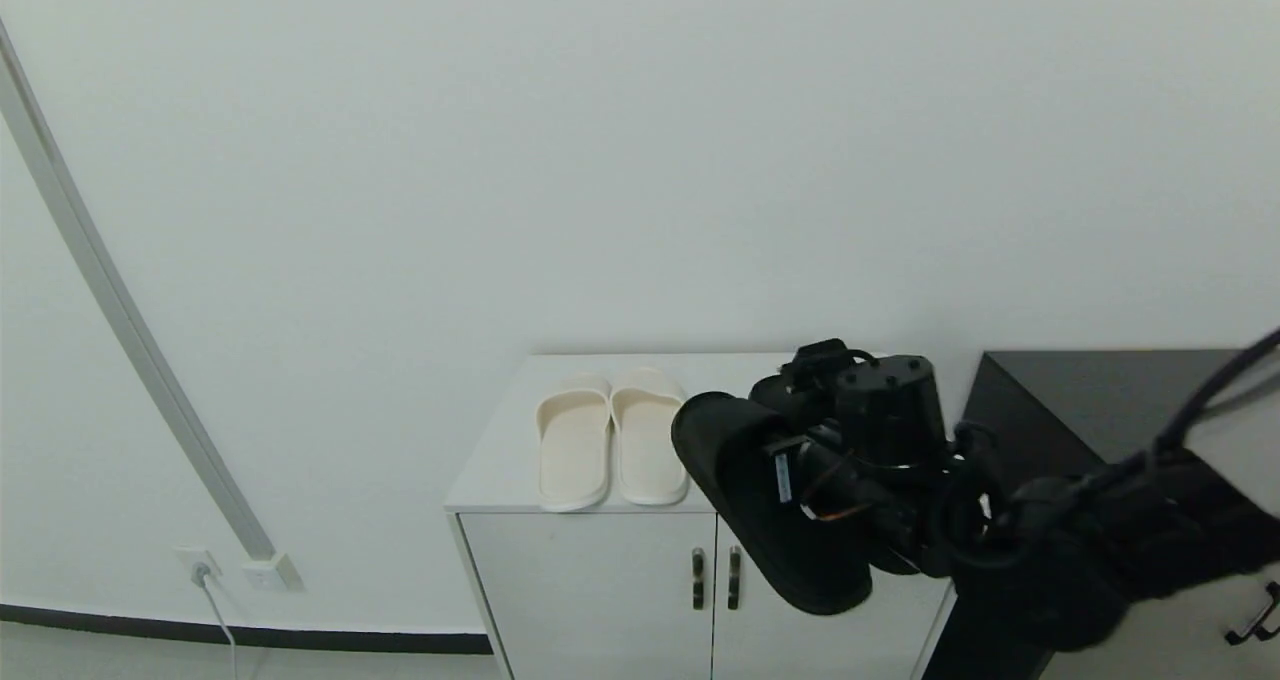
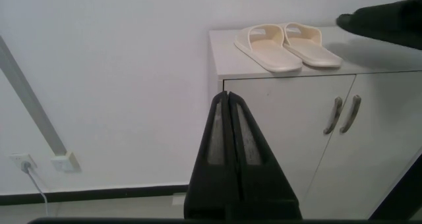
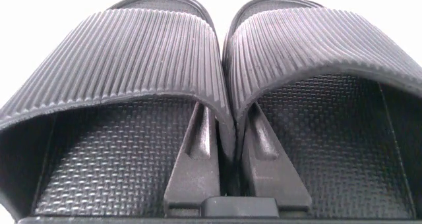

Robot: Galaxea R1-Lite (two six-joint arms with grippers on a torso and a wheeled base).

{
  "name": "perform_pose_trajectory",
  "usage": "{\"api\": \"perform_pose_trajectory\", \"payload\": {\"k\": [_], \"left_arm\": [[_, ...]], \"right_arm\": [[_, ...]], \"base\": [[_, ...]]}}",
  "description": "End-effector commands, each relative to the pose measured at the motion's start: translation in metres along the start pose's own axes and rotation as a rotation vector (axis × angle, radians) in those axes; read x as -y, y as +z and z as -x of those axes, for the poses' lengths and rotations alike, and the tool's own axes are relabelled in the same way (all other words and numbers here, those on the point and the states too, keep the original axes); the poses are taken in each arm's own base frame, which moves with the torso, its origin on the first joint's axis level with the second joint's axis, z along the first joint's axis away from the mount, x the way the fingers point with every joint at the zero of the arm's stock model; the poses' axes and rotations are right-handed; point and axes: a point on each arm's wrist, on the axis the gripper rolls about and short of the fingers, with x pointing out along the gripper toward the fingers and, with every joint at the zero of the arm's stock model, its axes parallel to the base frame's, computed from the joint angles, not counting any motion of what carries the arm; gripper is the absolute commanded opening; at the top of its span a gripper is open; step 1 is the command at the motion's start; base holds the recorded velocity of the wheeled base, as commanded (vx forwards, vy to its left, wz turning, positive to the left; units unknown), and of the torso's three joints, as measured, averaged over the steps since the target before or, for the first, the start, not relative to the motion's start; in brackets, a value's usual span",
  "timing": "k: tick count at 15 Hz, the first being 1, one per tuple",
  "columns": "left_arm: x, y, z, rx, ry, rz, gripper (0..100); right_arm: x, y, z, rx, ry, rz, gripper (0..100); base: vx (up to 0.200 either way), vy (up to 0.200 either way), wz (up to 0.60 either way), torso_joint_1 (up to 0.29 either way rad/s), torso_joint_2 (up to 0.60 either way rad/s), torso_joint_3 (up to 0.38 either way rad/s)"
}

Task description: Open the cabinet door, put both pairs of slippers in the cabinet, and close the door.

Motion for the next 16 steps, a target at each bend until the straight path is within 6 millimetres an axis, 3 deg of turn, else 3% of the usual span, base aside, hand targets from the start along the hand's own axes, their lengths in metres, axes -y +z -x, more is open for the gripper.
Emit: {"api": "perform_pose_trajectory", "payload": {"k": [1, 4, 6, 9, 11, 16], "left_arm": [[0.000, 0.000, 0.000, 0.000, 0.000, 0.002, 0], [0.000, 0.000, 0.000, 0.000, -0.001, 0.005, 0], [0.000, 0.000, 0.000, 0.000, -0.001, 0.005, 0], [0.000, 0.000, 0.000, 0.000, -0.001, 0.005, 0], [0.000, 0.000, 0.000, 0.000, -0.003, 0.005, 0], [0.000, 0.000, 0.000, 0.000, -0.001, 0.005, 0]], "right_arm": [[0.004, 0.007, 0.085, 0.058, 0.233, 0.031, 0], [0.013, -0.012, 0.110, -0.001, 0.385, 0.046, 0], [0.012, -0.016, 0.114, -0.017, 0.446, 0.074, 0], [0.013, -0.022, 0.110, -0.039, 0.457, 0.102, 0], [0.022, -0.023, 0.105, -0.001, 0.422, 0.230, 0], [0.023, -0.025, 0.107, 0.016, 0.447, 0.235, 0]], "base": [[0.000, 0.000, 0.00, 0.000, 0.00, 0.000], [0.000, 0.000, 0.00, 0.000, 0.00, 0.000], [0.000, 0.000, 0.00, 0.000, 0.00, 0.000], [0.000, 0.000, 0.00, 0.000, 0.00, 0.000], [0.000, 0.000, 0.00, 0.000, 0.00, 0.000], [0.000, 0.000, 0.00, 0.000, 0.00, 0.000]]}}
